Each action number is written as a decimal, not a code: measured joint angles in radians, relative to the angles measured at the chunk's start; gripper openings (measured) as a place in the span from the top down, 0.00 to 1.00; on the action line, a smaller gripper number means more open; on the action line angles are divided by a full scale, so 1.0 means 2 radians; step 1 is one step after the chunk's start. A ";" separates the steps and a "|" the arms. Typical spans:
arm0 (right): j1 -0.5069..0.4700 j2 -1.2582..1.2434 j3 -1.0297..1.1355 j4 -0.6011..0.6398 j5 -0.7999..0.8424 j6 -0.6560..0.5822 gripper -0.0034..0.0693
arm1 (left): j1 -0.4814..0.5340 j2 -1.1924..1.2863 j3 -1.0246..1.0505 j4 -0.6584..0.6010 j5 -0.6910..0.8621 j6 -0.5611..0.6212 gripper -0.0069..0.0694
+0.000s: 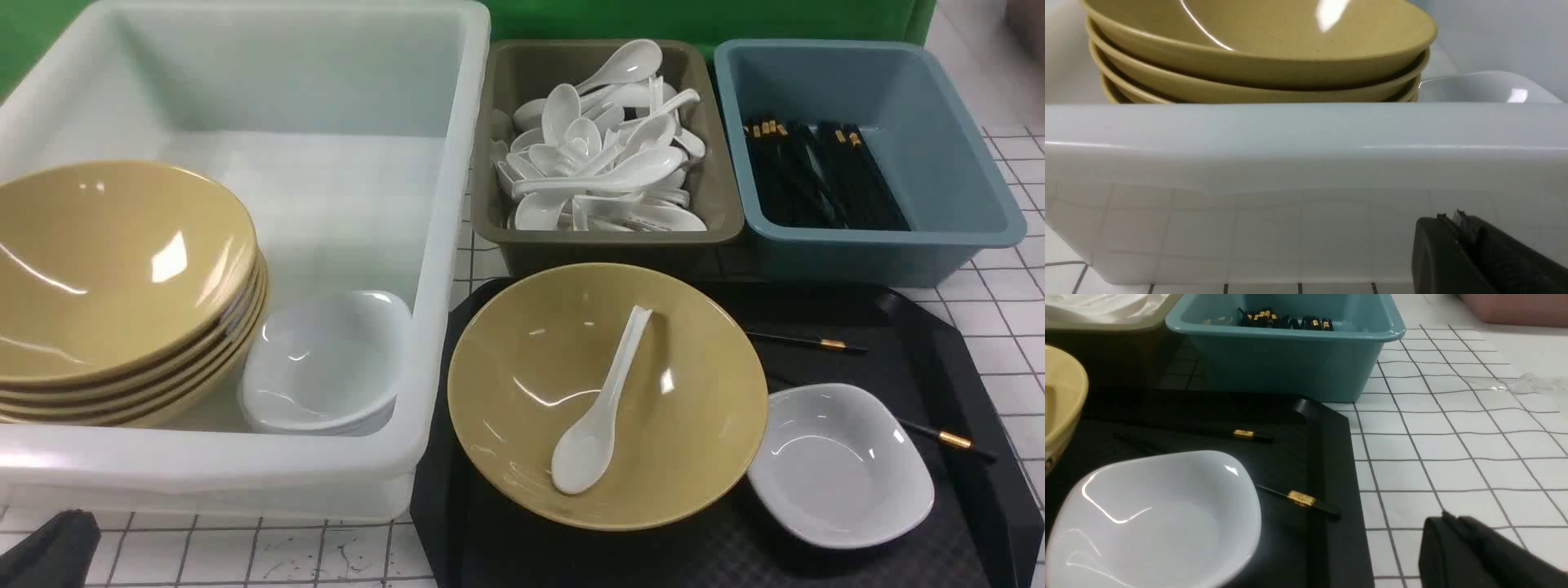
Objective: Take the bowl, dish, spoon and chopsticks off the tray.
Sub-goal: Use the left arm to grab the soup spoon in the middle, then use the left arm to put the soup spoon into the small storage box in the middle, then use the left arm to grab the yellow noodle bowl on the left, then use the left arm to put the noodle bowl into the large storage box on the left
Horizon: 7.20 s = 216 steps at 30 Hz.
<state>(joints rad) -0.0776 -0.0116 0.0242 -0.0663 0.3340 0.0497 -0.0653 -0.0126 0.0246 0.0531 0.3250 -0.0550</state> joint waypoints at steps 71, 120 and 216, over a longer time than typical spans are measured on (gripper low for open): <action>0.000 0.098 -0.262 0.000 -0.167 0.016 0.89 | -0.001 0.230 -0.329 -0.021 -0.113 0.018 0.92; 0.034 0.260 -0.203 0.190 0.139 -0.210 0.89 | -0.338 1.008 -0.764 -0.027 0.210 0.112 0.88; 0.034 0.260 -0.199 0.198 0.131 -0.210 0.85 | -0.075 0.885 -0.957 -0.337 0.468 0.286 0.90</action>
<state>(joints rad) -0.0087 0.5083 -0.3730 0.3289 0.5957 -0.3712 -0.2147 1.7568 -1.8897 -0.6212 1.2608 0.5175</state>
